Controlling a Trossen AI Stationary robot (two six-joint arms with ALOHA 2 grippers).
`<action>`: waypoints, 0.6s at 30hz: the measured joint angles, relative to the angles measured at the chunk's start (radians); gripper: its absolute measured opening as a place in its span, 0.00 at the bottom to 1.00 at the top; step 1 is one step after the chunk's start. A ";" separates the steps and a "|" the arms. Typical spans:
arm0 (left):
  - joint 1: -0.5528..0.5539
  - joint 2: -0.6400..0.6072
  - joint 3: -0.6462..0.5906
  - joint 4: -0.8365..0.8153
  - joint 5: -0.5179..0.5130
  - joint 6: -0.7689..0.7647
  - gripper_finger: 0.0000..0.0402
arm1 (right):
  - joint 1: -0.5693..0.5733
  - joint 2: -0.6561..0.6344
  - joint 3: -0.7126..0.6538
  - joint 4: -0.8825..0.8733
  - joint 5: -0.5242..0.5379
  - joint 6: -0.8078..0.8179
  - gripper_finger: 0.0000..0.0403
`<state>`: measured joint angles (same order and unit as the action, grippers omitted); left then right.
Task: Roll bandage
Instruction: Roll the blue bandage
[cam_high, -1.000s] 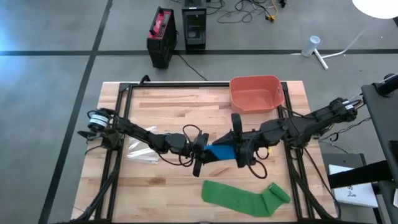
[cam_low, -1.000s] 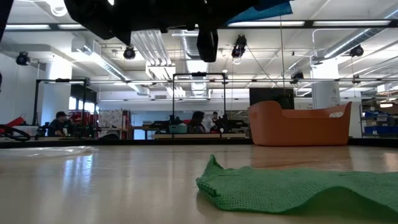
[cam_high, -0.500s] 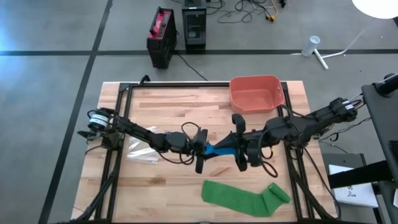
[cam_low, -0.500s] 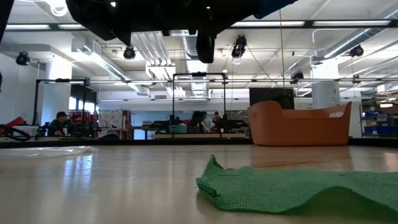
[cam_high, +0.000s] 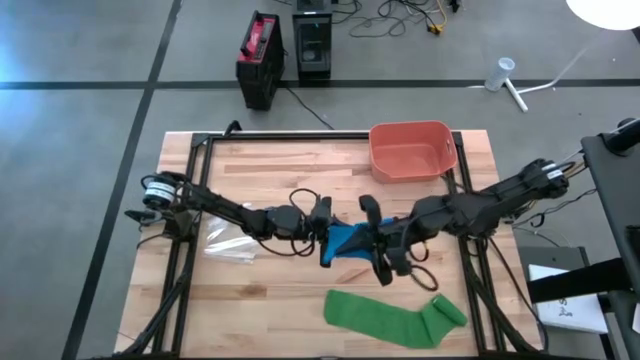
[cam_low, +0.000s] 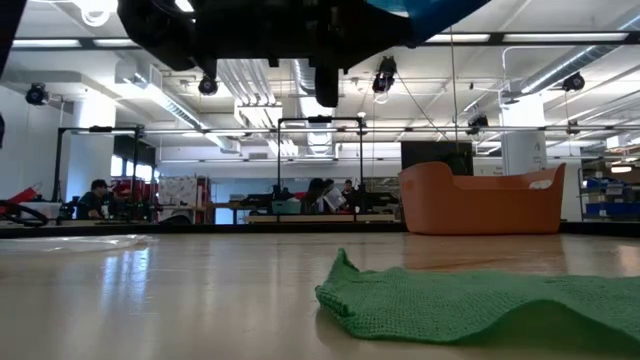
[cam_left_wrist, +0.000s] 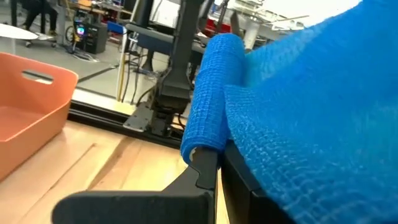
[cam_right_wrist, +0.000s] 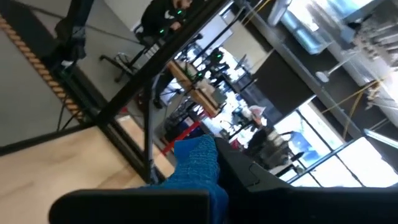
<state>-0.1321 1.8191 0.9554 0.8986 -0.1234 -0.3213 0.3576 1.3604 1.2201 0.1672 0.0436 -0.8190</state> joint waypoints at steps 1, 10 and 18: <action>0.005 0.000 0.002 -0.001 0.000 -0.003 0.00 | 0.000 0.007 0.000 0.003 0.000 -0.007 0.00; 0.037 -0.010 0.012 0.003 0.009 -0.003 0.00 | 0.025 0.009 0.038 -0.014 0.003 -0.005 0.00; 0.041 -0.008 0.013 0.009 0.009 -0.011 0.00 | 0.048 0.016 0.090 -0.046 0.008 -0.028 0.00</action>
<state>-0.0906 1.8114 0.9680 0.9080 -0.1144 -0.3321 0.4059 1.3766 1.3098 0.1213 0.0511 -0.8469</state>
